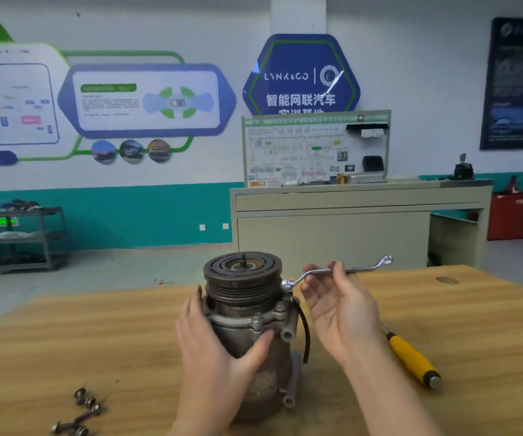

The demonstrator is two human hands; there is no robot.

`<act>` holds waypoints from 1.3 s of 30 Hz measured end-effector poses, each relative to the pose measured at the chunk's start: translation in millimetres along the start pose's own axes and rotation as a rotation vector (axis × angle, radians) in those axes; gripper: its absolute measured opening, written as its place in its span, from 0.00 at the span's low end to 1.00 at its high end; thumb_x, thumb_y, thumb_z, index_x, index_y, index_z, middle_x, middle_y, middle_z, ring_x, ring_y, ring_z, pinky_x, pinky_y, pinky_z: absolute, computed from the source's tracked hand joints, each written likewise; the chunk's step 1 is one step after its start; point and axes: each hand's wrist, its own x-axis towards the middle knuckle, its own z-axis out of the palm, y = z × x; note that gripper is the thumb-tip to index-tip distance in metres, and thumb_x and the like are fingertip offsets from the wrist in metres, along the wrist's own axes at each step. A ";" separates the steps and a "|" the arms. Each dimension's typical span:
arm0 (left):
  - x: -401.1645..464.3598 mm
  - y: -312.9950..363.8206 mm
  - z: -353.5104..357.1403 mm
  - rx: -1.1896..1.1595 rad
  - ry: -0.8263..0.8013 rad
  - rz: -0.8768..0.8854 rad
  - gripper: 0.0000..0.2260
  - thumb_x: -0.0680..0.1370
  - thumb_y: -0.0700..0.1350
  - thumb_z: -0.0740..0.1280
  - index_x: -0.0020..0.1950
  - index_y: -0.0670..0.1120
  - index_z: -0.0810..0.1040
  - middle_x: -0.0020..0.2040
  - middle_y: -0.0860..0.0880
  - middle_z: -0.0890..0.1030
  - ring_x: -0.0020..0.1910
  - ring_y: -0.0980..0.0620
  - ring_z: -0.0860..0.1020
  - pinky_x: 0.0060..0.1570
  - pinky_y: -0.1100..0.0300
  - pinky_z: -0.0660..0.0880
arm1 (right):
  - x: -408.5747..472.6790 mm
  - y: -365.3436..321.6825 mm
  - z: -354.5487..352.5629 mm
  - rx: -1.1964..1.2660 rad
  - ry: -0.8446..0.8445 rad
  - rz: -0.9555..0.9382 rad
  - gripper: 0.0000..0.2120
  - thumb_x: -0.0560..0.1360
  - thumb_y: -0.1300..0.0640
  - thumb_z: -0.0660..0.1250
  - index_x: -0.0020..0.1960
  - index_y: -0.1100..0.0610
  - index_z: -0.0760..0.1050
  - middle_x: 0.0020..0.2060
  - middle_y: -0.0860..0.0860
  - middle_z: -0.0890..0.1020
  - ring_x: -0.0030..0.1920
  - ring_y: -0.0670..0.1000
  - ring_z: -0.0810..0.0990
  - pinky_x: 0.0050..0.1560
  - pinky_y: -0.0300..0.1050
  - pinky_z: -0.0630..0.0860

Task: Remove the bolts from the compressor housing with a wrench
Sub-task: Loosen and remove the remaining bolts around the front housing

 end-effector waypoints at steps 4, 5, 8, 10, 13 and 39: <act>8.4 -2.2 -4.0 -0.002 -0.072 -0.041 0.57 0.58 0.61 0.79 0.78 0.47 0.53 0.71 0.49 0.64 0.69 0.54 0.58 0.70 0.54 0.57 | -10.0 -3.1 5.8 -0.298 -0.008 -0.254 0.07 0.83 0.58 0.53 0.47 0.57 0.67 0.33 0.57 0.83 0.28 0.51 0.80 0.30 0.42 0.78; 8.7 -2.2 -5.6 -0.024 -0.085 -0.056 0.59 0.57 0.65 0.78 0.78 0.48 0.51 0.71 0.50 0.64 0.69 0.55 0.57 0.69 0.54 0.57 | -12.1 -1.9 4.4 -0.376 -0.025 -0.316 0.06 0.82 0.57 0.55 0.47 0.56 0.67 0.34 0.57 0.83 0.28 0.51 0.80 0.30 0.42 0.78; 14.0 4.3 -6.7 -0.028 -0.082 -0.087 0.62 0.52 0.74 0.70 0.78 0.49 0.49 0.72 0.49 0.63 0.69 0.56 0.56 0.69 0.52 0.58 | -18.8 1.7 3.4 -0.602 -0.108 -0.473 0.05 0.77 0.50 0.59 0.45 0.48 0.72 0.38 0.58 0.84 0.29 0.52 0.81 0.31 0.42 0.78; 14.3 3.6 -4.7 -0.009 -0.065 -0.090 0.61 0.52 0.73 0.68 0.78 0.48 0.50 0.71 0.48 0.64 0.68 0.55 0.57 0.68 0.52 0.59 | -20.5 1.1 3.2 -0.688 -0.146 -0.568 0.07 0.77 0.46 0.61 0.42 0.41 0.74 0.39 0.56 0.84 0.30 0.52 0.82 0.32 0.43 0.79; 7.3 2.8 -1.9 -0.058 -0.025 -0.067 0.58 0.54 0.70 0.71 0.77 0.49 0.53 0.71 0.50 0.65 0.68 0.57 0.58 0.68 0.54 0.59 | -22.1 -3.0 2.0 -0.775 -0.196 -0.670 0.07 0.75 0.38 0.63 0.45 0.39 0.76 0.39 0.54 0.84 0.31 0.52 0.81 0.35 0.47 0.80; -12.3 -0.5 3.1 -0.129 0.020 -0.139 0.55 0.56 0.70 0.71 0.77 0.53 0.52 0.71 0.51 0.63 0.68 0.61 0.56 0.66 0.60 0.55 | -6.2 15.9 2.8 -0.378 0.137 -0.233 0.09 0.84 0.57 0.49 0.50 0.55 0.66 0.30 0.54 0.79 0.22 0.48 0.73 0.23 0.39 0.71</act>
